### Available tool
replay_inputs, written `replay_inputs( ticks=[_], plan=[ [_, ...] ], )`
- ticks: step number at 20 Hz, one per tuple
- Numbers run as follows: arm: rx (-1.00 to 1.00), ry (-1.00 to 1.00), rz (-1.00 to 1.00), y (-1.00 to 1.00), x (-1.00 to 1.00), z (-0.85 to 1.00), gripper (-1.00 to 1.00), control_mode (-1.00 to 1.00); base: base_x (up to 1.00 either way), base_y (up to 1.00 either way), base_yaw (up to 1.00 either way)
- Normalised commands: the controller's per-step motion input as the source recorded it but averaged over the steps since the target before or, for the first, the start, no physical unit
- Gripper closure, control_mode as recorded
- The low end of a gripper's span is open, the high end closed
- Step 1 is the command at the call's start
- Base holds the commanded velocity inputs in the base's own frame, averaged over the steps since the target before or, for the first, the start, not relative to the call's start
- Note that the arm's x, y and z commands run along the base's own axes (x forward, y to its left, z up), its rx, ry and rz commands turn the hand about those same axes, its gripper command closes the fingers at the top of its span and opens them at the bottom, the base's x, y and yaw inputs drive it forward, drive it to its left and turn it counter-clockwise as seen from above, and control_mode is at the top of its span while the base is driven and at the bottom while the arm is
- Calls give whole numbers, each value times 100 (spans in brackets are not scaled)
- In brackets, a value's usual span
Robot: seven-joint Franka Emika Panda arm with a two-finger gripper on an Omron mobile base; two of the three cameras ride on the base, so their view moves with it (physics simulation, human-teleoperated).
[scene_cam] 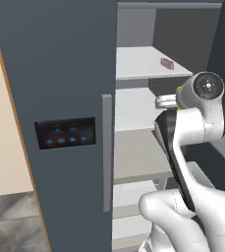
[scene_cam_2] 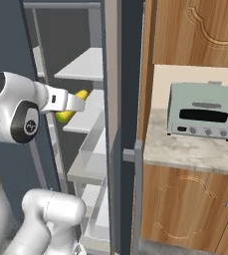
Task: Place one corn and one steak in each tupperware on the nearby counter, to pack two identical lunches.
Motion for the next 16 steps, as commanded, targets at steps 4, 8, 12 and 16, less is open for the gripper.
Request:
replay_inputs(
  ticks=[4, 8, 12, 16],
  plan=[
    [0, 0, 0, 0, 0, 0, 100, 100, -100, 3, 1],
    [0, 0, 0, 0, 0, 0, 100, 100, -100, 3, 3],
    [0, 0, 0, 0, 0, 0, 100, 100, -100, -8, 1],
    [0, 0, 0, 0, 0, 0, 100, 100, -89, -48, 0]
  ],
)
